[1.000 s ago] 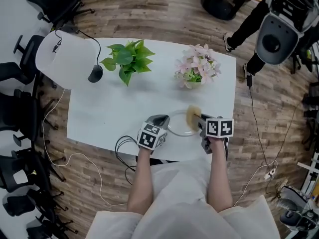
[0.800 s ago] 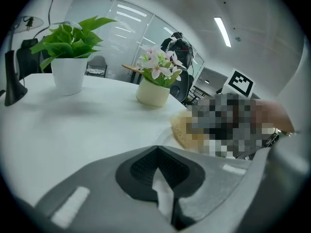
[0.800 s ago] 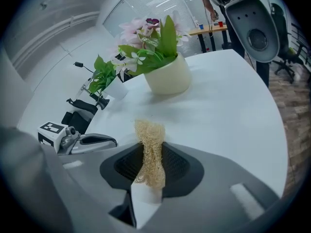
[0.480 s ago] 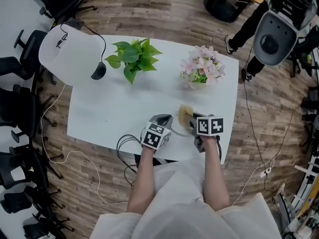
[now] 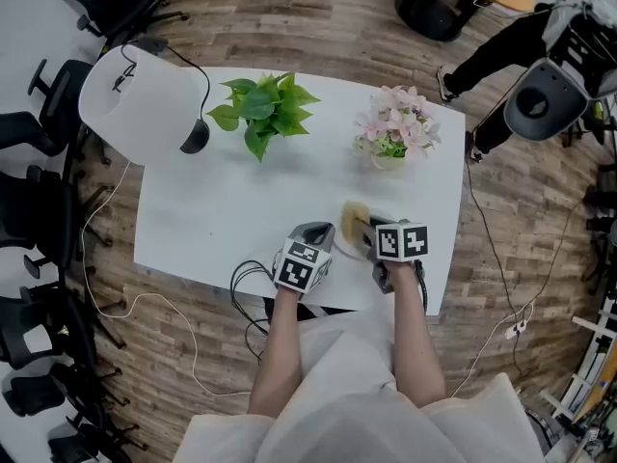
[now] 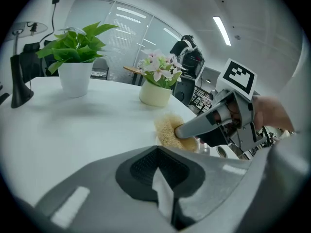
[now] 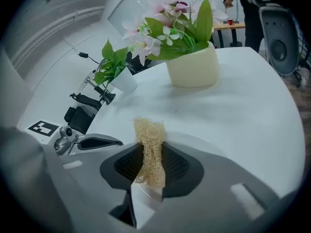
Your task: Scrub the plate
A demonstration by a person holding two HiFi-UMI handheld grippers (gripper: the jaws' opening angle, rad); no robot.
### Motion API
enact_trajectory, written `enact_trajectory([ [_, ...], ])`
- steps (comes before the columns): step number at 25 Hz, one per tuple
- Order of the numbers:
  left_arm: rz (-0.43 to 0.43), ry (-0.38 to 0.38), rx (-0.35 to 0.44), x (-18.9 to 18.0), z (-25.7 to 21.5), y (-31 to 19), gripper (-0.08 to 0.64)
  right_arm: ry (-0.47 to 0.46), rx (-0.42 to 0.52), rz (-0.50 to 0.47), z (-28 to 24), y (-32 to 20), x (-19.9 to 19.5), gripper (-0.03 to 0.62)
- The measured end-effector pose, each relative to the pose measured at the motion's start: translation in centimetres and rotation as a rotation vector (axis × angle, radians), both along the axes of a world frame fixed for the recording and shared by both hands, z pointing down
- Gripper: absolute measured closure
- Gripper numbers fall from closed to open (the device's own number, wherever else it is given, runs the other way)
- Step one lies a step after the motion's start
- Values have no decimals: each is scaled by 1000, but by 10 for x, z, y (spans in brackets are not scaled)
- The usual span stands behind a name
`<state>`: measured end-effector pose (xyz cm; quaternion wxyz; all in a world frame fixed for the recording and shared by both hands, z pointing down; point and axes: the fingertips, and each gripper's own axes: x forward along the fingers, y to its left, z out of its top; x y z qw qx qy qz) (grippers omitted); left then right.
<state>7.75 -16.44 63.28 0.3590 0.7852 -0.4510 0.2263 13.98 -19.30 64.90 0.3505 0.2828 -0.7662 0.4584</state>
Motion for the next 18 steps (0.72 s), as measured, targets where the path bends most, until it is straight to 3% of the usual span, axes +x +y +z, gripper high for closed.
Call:
enact_trajectory([
  [6,-39,-15,-56,-15,11,8,560,3,3,17,0,2,2,459],
  [12,61,-27,-80,-8,16,9,560,-6,18,90,-5,11,-6,459],
  [18,137,31,-93,-4,14,11,560,-16,24,211,-10,21,-12,459],
])
